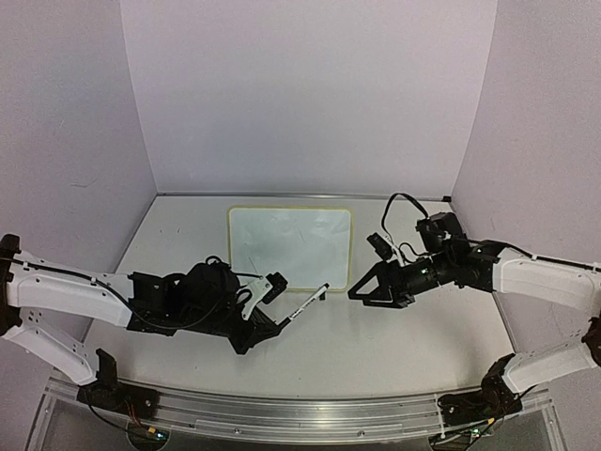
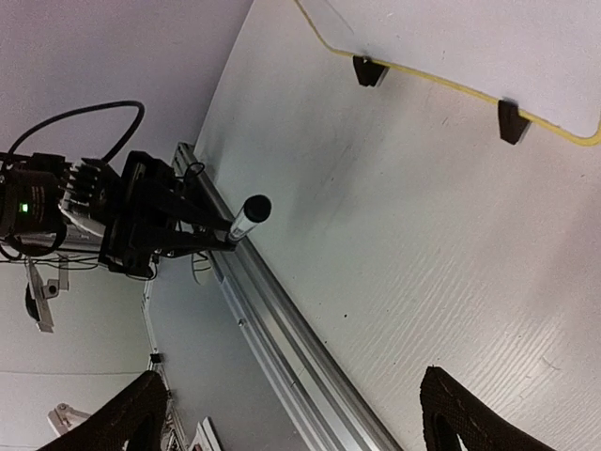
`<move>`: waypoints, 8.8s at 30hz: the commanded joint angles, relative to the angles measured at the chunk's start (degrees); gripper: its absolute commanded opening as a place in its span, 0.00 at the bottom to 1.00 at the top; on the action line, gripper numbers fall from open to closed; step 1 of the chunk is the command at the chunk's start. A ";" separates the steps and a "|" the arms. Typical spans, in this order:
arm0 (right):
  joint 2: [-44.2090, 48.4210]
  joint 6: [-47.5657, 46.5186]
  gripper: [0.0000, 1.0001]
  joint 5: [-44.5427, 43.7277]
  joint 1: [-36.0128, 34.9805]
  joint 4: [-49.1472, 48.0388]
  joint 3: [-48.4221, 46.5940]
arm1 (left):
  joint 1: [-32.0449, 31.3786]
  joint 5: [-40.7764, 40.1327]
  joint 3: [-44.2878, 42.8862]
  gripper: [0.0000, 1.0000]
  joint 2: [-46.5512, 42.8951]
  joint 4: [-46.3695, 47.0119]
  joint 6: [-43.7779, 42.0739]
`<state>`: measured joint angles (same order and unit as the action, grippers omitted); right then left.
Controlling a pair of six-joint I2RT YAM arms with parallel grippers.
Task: Write a sentence on the whiteboard
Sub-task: Pass from the left arm to the right, then pick up the whiteboard marker, then open the pen cap from the whiteboard marker, then place the pen cap at the center of the board, then hold the whiteboard at the center of the board.
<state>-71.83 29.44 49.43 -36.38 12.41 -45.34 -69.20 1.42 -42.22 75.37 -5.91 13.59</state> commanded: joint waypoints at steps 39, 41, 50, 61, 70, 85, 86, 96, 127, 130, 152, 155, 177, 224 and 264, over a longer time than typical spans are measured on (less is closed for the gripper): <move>-13.04 2.94 0.22 10.45 -8.94 -11.96 -5.26 | 2.14 18.61 -8.58 0.00 5.38 -1.56 -2.81; -12.64 2.99 0.18 10.16 -8.96 -11.95 -4.64 | 2.19 19.29 -9.08 0.00 5.76 -2.00 -2.99; -10.01 2.58 0.00 4.71 -8.90 -11.93 -3.79 | 2.20 16.53 -9.12 0.08 5.05 -2.58 -2.92; 6.28 3.08 0.00 -21.75 -8.17 -11.97 3.41 | 7.67 5.27 0.02 0.78 -7.59 10.48 12.64; 14.34 8.51 0.00 -28.07 -7.93 -29.38 11.41 | 12.17 5.94 5.92 0.87 -10.71 29.23 31.18; 0.97 12.60 0.00 -12.52 -8.84 -46.05 4.37 | 12.42 15.35 1.94 0.89 -2.72 36.19 36.71; 0.03 12.87 0.00 -11.50 -9.08 -46.63 3.86 | 12.42 15.68 2.02 0.89 -2.28 37.21 37.04; -5.66 16.90 0.00 -5.93 -10.16 -53.75 1.84 | 12.47 19.92 2.77 0.81 0.82 47.94 39.86; -6.39 21.31 0.00 -6.89 -10.13 -61.81 5.67 | 13.21 19.60 7.85 0.25 -3.05 54.20 43.63; -6.39 21.27 0.00 -6.88 -10.16 -61.80 5.68 | 13.23 19.76 7.94 0.19 -3.30 54.19 43.63; 1.64 22.48 0.00 -7.00 -3.49 -61.84 11.54 | 16.60 21.16 10.58 0.00 -6.85 56.69 46.49; 3.04 22.50 0.00 -7.11 -2.49 -61.59 12.43 | 17.34 21.48 10.69 0.00 -8.17 55.06 45.85; 6.40 5.42 0.00 -16.26 -4.99 -28.15 4.64 | 18.76 19.99 4.16 0.00 2.74 1.73 29.28; 4.75 2.53 0.00 -26.65 -8.64 -25.18 3.12 | 22.73 7.19 -1.17 0.76 -0.94 -15.94 22.20; 5.39 2.45 0.00 -28.96 -8.68 -27.72 4.12 | 38.73 13.07 -26.78 0.78 17.41 -7.47 3.29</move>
<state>-66.12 32.28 21.03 -44.73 -12.86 -41.12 -30.70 11.46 -66.37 92.44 -15.94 16.50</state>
